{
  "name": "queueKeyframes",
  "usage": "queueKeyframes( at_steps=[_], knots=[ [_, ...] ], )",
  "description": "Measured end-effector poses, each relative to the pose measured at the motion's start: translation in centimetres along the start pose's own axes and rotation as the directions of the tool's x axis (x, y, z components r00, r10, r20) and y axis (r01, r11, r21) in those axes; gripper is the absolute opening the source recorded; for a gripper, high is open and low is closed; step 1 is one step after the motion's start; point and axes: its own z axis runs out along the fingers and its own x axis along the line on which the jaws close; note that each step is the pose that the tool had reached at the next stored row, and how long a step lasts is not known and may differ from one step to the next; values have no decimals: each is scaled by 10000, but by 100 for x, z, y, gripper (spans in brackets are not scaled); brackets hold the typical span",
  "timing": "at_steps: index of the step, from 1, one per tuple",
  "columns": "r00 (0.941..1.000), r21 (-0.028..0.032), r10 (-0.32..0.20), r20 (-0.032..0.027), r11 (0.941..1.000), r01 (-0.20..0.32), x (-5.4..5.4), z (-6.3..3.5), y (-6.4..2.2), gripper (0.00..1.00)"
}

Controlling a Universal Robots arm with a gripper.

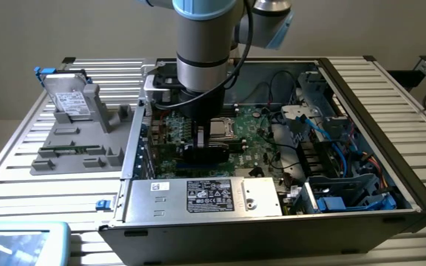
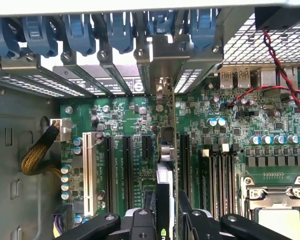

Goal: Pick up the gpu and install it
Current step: 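Insert the gpu into the slot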

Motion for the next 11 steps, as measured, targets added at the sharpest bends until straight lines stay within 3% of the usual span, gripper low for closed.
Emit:
queueKeyframes(
  at_steps=[11],
  knots=[
    [10000, 1, -1, -1, 10000, 1, -2, 6, 11, 28]
  ],
)
